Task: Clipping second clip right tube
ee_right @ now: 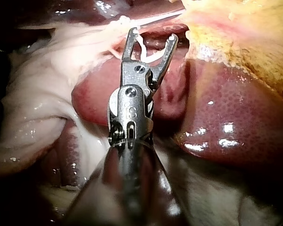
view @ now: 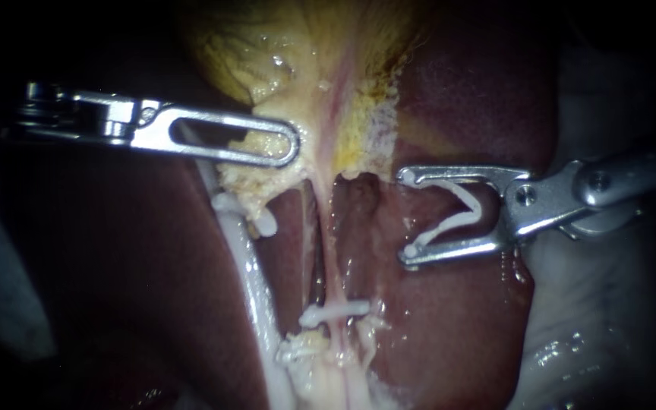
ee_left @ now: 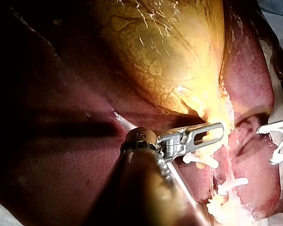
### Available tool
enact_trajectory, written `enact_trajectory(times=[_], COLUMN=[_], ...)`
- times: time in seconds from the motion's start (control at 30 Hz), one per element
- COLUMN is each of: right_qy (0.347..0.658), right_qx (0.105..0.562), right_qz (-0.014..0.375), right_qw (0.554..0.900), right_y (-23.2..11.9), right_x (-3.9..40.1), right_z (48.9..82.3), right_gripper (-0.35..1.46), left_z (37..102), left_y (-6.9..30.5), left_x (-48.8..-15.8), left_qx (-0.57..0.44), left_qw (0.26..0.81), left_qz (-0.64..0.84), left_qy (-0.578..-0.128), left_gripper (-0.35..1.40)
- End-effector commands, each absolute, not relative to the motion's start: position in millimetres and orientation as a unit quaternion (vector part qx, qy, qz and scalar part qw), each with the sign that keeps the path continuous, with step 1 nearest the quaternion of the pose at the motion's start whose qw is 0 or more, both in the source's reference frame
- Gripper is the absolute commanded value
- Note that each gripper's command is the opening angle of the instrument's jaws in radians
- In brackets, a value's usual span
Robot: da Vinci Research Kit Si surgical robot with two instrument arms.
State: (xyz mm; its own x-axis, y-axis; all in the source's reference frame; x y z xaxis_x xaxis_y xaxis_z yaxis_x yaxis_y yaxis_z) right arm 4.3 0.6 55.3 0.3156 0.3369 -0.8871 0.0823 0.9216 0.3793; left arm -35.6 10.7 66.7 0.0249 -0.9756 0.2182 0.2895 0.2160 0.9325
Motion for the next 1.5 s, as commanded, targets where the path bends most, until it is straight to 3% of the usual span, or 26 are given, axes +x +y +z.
enact_trajectory(times=[0.03,0.37,0.67,1.5], right_qy=[0.574,0.523,0.503,0.486], right_qx=[0.199,0.286,0.328,0.382], right_qz=[0.086,0.175,0.220,0.227], right_qw=[0.790,0.784,0.769,0.753], right_y=[0.2,-3.0,-4.3,-6.2], right_x=[4.4,7.7,9.9,13.6], right_z=[55.4,59.6,63.0,64.3], right_gripper=[0.48,0.46,0.45,0.33], left_z=[66.7,66.6,66.5,66.8], left_y=[10.7,10.6,10.5,10.3], left_x=[-35.6,-35.5,-35.5,-35.9], left_qx=[0.361,0.361,0.360,0.358], left_qw=[0.618,0.618,0.618,0.619], left_qz=[-0.512,-0.512,-0.512,-0.512], left_qy=[-0.475,-0.475,-0.475,-0.476], left_gripper=[-0.35,-0.35,-0.35,-0.35])
